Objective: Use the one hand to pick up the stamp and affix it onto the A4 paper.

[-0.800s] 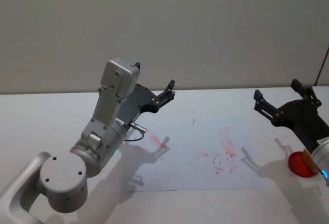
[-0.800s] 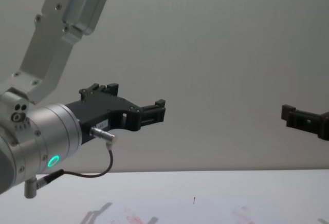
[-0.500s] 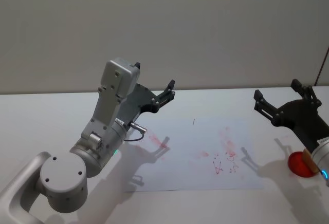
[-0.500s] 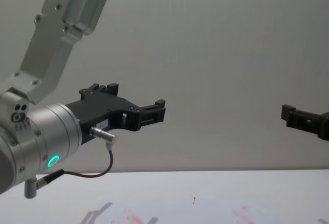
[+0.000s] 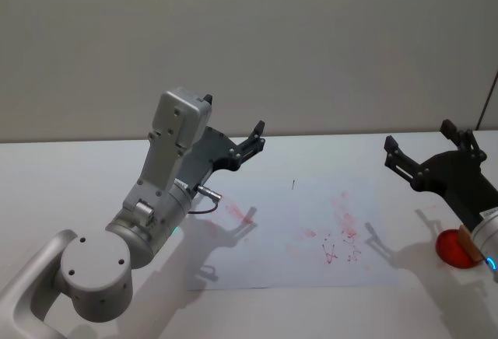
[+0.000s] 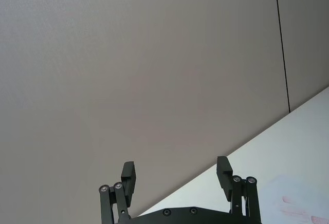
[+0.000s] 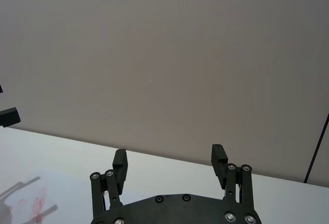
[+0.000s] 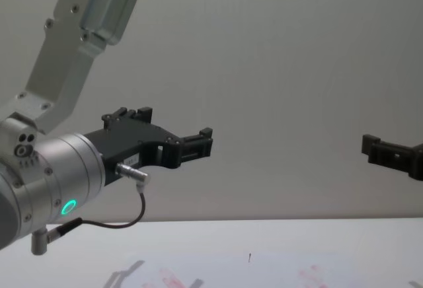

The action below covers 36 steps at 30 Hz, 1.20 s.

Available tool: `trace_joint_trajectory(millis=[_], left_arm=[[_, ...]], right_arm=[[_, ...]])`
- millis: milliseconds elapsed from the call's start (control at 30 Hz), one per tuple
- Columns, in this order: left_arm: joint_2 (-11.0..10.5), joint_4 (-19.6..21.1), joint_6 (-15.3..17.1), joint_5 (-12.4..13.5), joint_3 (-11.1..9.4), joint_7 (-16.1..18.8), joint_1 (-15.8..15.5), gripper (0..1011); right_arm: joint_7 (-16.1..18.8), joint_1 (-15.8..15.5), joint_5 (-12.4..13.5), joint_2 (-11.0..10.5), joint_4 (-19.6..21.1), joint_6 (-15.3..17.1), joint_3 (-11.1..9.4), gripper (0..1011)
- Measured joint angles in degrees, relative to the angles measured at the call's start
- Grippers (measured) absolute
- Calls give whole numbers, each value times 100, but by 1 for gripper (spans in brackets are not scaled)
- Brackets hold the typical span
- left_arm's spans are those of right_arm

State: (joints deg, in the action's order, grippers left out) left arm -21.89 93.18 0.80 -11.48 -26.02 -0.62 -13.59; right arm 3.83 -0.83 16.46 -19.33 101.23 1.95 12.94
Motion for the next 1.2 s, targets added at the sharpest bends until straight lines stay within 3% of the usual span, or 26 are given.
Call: trace_joint_trajectory(millis=[867,1200], left_arm=[[0,0,0,0,0,0,0,1001],[0,0,0,0,0,0,0,1001]], right_arm=[[-18,-30,-1,-22,15,7,-13,1001],[-368,-408,40,-302,236,180,-170,1001]])
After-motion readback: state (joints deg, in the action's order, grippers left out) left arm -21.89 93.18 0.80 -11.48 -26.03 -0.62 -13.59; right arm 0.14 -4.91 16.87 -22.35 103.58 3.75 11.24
